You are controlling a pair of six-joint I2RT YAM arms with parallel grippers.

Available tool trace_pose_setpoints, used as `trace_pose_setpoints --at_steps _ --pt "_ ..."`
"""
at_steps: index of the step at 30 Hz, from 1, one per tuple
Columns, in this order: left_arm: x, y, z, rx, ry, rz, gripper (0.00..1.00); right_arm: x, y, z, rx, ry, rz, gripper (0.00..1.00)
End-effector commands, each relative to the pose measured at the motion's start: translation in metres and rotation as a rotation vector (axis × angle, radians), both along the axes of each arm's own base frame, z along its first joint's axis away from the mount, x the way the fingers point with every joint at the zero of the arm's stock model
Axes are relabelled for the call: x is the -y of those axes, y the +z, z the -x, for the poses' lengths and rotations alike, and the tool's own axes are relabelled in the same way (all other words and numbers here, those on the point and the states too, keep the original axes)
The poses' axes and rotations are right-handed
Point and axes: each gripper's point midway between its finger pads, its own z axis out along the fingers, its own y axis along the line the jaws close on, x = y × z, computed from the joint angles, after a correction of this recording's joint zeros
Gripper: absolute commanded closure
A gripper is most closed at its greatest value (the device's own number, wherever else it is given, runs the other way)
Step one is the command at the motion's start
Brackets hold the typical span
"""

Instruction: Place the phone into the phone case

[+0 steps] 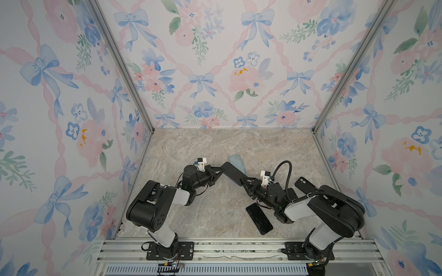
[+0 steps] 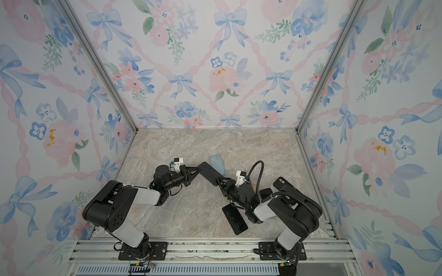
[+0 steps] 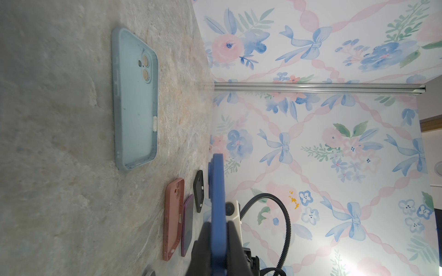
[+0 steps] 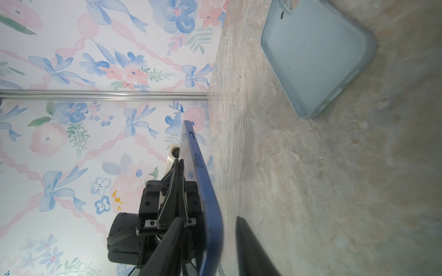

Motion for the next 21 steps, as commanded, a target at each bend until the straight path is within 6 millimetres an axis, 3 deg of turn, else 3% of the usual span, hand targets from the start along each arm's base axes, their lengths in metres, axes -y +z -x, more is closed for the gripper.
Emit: trace_pose_setpoints --at_steps 1,14,21 --pt "0.004 0.022 -0.003 0.073 -0.005 0.045 1.0 0.006 0.012 -0.003 0.046 -0.028 -0.037 0.63" --pt "0.006 0.022 0.001 0.083 -0.013 0.04 0.99 0.009 0.025 0.0 0.076 -0.029 0.028 0.79" --pt "0.012 0.021 0.0 0.101 -0.029 0.026 0.77 0.005 0.031 0.0 0.091 -0.014 0.03 0.9"
